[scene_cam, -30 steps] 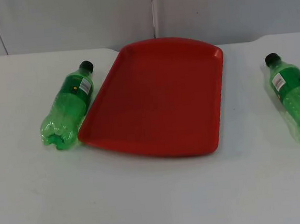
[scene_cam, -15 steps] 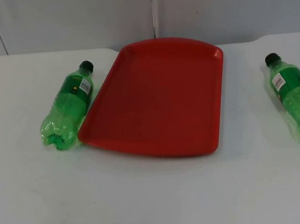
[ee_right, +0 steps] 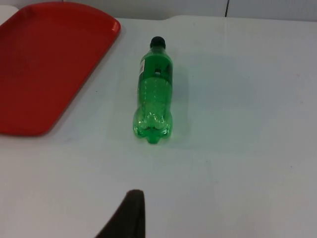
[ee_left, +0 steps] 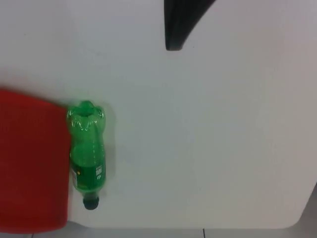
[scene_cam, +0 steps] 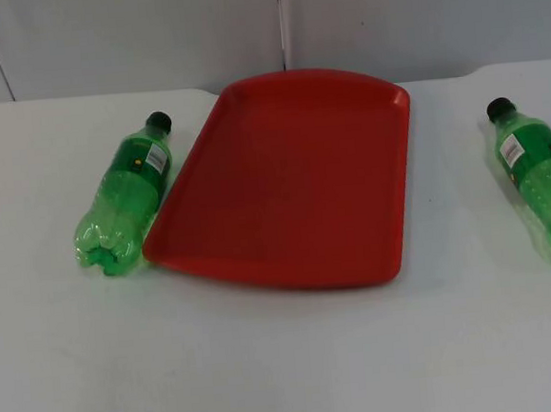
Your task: Place the bottle upright on the tray.
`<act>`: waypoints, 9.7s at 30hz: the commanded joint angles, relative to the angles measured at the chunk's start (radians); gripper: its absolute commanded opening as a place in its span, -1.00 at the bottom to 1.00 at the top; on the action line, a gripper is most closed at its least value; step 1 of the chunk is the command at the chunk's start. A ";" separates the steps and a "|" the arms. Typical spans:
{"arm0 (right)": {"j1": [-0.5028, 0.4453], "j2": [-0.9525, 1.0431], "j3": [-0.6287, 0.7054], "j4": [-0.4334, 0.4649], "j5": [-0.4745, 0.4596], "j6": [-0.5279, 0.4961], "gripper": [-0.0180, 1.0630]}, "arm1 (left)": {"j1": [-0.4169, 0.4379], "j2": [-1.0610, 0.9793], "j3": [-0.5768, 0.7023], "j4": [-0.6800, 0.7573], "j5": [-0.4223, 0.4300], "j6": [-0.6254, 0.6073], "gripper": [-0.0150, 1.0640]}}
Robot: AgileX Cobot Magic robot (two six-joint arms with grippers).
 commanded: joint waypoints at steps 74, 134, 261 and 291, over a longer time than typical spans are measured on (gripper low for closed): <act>-0.004 -0.003 0.006 0.002 -0.006 0.000 0.99 | 0.004 1.687 -0.937 -0.306 -0.140 0.522 0.97; -0.004 -0.003 0.006 0.002 -0.006 0.000 0.99 | -0.118 2.225 -1.440 -0.169 0.007 0.245 0.97; -0.004 -0.003 0.006 0.002 -0.006 0.000 0.99 | -0.309 1.955 -0.865 0.501 -1.901 -0.214 -0.98; -0.004 -0.003 0.006 0.002 -0.006 0.000 0.99 | -0.298 2.300 -1.033 0.357 -2.079 -0.131 -0.98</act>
